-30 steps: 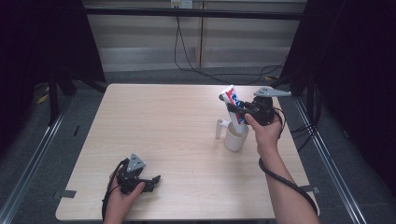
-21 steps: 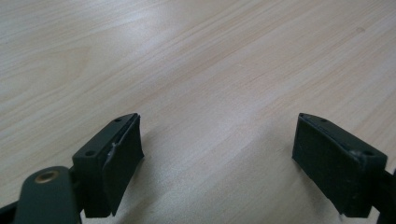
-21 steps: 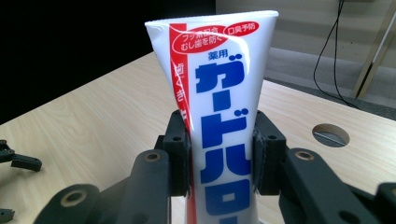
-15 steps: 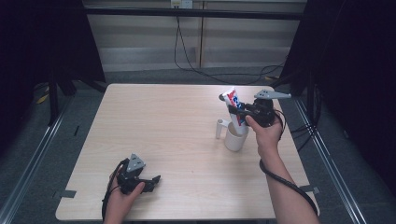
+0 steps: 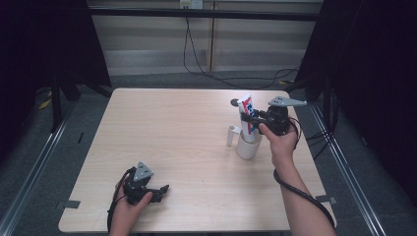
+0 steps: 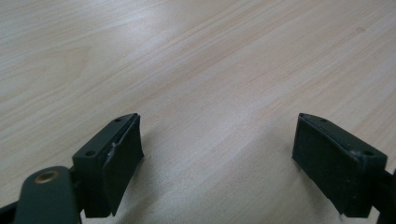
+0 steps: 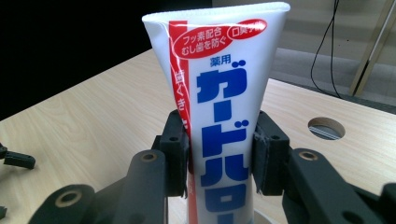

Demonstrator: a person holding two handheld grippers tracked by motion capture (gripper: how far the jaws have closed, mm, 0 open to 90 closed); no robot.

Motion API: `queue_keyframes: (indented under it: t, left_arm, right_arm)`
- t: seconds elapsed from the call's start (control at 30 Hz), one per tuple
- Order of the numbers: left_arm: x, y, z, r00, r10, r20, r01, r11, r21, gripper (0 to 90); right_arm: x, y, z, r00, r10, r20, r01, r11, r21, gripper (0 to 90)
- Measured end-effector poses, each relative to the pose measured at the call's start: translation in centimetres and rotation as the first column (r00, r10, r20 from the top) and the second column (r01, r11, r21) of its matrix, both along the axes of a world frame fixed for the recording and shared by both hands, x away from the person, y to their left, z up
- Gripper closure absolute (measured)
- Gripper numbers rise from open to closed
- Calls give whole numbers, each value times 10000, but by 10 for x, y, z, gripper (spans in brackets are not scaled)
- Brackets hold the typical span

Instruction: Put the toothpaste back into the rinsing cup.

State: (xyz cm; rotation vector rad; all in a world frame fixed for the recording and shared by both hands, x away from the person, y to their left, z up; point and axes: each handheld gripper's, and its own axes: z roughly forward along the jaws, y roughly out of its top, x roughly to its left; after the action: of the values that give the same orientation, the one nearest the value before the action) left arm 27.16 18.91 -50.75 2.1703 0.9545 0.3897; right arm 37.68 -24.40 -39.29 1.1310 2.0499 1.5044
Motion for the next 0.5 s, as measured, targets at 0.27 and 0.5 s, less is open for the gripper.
queue_keyframes:
  t: [0.27,0.5]
  left_arm:
    - [0,0,0,10000,-4,-4,4,10000,3,158]
    - [0,0,0,10000,-1,-3,1,10000,4,158]
  right_arm:
    - [-3,-3,-2,10000,2,-12,-2,10000,-3,630]
    - [-6,-7,-5,10000,-20,-7,20,10000,-16,629]
